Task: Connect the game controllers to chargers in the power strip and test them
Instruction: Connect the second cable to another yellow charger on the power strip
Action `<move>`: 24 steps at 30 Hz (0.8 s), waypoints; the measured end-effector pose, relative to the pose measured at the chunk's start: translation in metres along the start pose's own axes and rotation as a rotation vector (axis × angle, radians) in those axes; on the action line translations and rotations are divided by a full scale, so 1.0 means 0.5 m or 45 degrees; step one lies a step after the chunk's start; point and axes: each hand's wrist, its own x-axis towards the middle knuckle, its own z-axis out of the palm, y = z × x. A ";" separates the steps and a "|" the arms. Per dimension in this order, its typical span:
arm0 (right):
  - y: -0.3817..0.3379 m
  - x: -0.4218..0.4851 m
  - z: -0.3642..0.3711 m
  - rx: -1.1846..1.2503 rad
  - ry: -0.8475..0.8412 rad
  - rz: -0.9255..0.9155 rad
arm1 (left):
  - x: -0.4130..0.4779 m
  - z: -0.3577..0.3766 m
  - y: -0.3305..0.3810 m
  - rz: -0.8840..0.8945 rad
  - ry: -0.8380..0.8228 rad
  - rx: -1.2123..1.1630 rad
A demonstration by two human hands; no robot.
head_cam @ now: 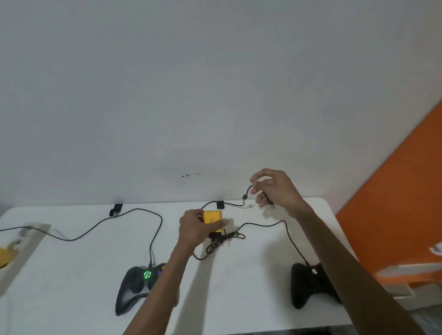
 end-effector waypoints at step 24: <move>-0.466 0.082 0.463 -0.108 -0.978 -0.564 | -0.032 -0.572 0.022 0.203 0.633 -0.354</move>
